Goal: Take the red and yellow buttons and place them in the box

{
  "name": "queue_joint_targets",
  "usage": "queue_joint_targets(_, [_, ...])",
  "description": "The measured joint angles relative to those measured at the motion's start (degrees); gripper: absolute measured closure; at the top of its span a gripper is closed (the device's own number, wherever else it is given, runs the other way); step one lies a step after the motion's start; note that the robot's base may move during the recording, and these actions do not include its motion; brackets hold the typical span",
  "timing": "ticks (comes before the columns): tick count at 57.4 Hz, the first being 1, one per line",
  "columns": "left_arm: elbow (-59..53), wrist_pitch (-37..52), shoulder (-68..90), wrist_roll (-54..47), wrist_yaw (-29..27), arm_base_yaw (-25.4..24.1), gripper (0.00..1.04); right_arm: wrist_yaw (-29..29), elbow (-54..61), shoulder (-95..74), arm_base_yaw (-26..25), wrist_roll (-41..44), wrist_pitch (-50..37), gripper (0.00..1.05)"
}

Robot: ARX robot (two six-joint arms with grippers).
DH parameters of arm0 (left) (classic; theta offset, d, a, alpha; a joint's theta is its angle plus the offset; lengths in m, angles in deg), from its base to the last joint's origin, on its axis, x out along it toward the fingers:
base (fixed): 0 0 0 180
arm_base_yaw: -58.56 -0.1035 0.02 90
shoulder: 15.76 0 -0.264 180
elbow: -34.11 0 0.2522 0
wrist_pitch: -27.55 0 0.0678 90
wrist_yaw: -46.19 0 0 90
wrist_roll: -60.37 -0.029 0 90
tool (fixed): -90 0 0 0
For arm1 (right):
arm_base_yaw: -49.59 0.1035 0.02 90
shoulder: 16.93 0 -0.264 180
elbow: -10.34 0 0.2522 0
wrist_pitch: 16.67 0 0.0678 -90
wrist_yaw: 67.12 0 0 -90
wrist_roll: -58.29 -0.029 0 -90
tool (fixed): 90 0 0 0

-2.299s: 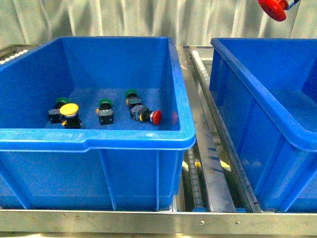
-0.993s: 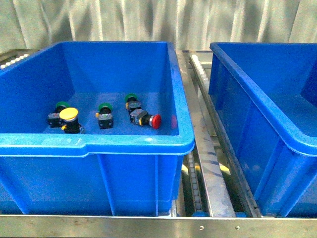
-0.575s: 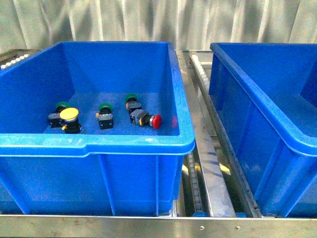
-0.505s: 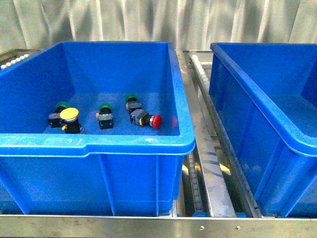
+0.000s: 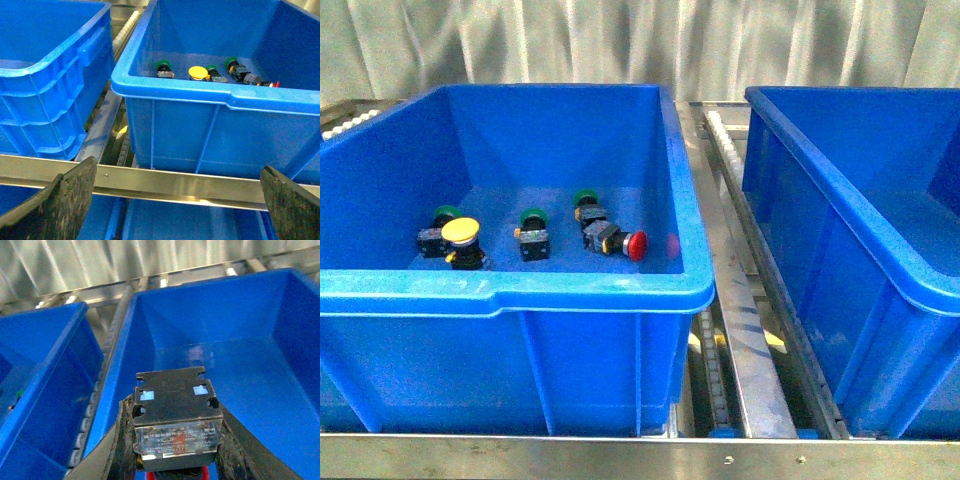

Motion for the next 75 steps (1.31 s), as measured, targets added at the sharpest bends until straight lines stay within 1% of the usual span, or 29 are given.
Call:
queue_joint_targets(9, [0.0,0.0,0.0,0.0,0.0,0.0,0.08,-3.1,0.0,2.8,-3.3,-0.4,1.6,0.72])
queue_joint_targets(19, [0.0,0.0,0.0,0.0,0.0,0.0,0.08,-3.7,0.0,3.2,-7.4,-0.5,2.5,0.72])
queue_joint_targets(33, [0.0,0.1,0.0,0.0,0.2,0.0,0.08,-7.4,0.0,4.1,-12.8,-0.6,2.8,0.72])
queue_joint_targets(41, [0.0,0.1,0.0,0.0,0.2,0.0,0.08,-7.2,-0.3,2.4,-14.4,-0.5,0.7,0.72])
queue_joint_targets(48, [0.0,0.1,0.0,0.0,0.5,-0.1,0.08,-7.4,-6.0,-4.5,-15.1,3.0,0.9,0.72])
queue_joint_targets(58, [0.0,0.1,0.0,0.0,0.3,-0.1,0.08,-8.6,-19.1,-18.6,-16.4,6.9,2.7,0.72])
queue_joint_targets(68, [0.0,0.1,0.0,0.0,0.2,-0.1,0.08,-8.7,-29.9,-32.3,-18.9,11.5,9.4,0.72])
queue_joint_targets(75, [0.0,0.1,0.0,0.0,0.2,-0.1,0.08,-7.2,-35.8,-40.4,-19.9,15.3,12.7,0.72])
